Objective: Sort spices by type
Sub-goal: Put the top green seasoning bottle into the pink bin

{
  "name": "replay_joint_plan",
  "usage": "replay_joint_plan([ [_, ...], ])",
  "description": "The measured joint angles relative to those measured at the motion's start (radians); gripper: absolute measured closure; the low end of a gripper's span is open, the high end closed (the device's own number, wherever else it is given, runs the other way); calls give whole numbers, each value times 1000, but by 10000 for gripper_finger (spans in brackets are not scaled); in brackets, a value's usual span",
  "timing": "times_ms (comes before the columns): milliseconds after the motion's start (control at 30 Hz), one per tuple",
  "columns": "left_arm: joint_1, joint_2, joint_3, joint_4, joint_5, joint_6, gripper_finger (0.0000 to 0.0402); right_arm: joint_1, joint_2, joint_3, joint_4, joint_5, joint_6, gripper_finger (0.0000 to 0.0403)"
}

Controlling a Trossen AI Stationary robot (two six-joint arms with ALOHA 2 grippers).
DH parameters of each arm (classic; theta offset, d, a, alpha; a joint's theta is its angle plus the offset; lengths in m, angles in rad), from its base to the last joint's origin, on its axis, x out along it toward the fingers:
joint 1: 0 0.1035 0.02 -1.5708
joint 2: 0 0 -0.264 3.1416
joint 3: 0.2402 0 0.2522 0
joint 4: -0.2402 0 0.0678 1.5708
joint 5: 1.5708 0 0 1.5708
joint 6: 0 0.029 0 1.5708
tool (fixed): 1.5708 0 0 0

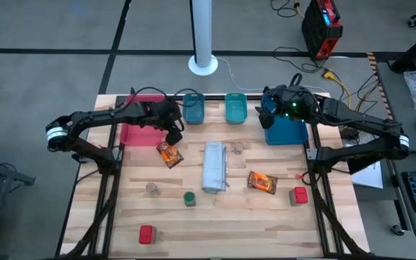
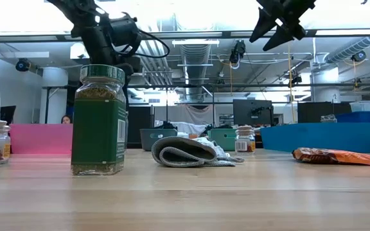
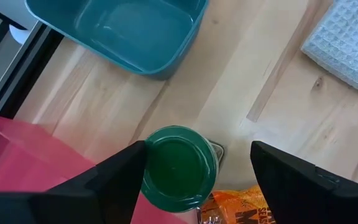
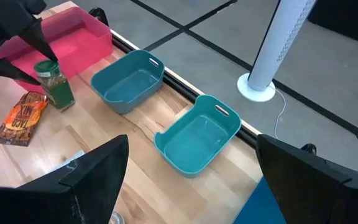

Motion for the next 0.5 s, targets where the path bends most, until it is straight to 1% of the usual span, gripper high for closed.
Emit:
replay_joint_plan([
  [133,0,-2,0,-3,11,0,137,-1,0,4,18,0,-40,60],
  [500,0,-4,-17,7,26,-1,161,-41,0,6,30,0,-50,60],
])
